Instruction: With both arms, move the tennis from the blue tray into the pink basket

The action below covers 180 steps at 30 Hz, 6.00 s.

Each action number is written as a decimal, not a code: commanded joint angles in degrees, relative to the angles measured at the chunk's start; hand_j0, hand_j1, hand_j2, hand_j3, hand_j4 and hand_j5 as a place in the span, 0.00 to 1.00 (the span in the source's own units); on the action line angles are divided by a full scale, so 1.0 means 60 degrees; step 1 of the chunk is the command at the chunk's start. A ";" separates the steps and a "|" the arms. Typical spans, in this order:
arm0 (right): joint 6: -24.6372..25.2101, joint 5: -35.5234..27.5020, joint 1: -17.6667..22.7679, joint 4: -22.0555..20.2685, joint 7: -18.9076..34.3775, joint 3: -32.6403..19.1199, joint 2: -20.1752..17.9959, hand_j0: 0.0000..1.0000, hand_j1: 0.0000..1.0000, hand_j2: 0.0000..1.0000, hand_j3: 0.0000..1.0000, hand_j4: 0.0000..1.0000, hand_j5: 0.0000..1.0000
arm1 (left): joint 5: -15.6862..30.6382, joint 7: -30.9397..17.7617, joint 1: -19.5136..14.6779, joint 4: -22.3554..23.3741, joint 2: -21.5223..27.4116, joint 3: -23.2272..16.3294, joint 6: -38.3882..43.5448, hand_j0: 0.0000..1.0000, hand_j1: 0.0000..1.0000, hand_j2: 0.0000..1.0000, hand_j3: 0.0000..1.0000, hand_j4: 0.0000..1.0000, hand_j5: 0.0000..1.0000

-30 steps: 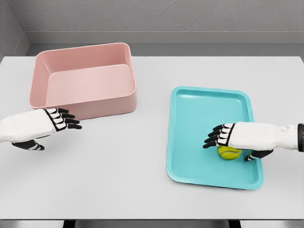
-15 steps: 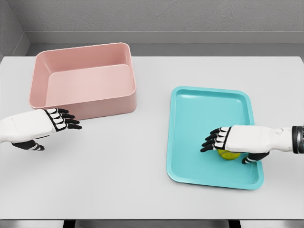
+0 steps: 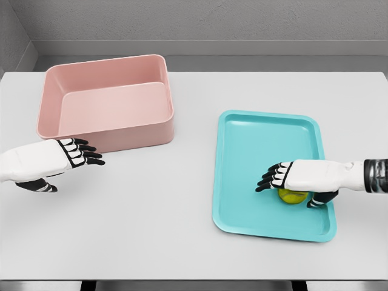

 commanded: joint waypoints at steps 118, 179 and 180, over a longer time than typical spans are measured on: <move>0.0016 0.1993 -0.2666 0.3873 0.1359 0.1444 0.9086 0.43 0.43 0.43 0.43 0.43 0.43 | 0.0149 0.0004 0.0205 0.0210 0.0627 -0.0304 0.0011 1.00 1.00 1.00 1.00 1.00 1.00; 0.0016 -0.1464 0.4072 0.1265 0.1286 -1.0128 0.3461 1.00 1.00 1.00 1.00 1.00 1.00 | 0.0032 -0.0274 -0.0293 -0.0010 -0.0750 -0.0421 0.0011 1.00 1.00 1.00 1.00 1.00 1.00; 0.0016 -0.1464 0.4087 0.1353 0.1286 -1.0128 0.3578 1.00 1.00 1.00 1.00 1.00 1.00 | 0.0032 -0.0289 -0.0307 -0.0025 -0.0837 -0.0406 0.0011 1.00 1.00 1.00 1.00 1.00 1.00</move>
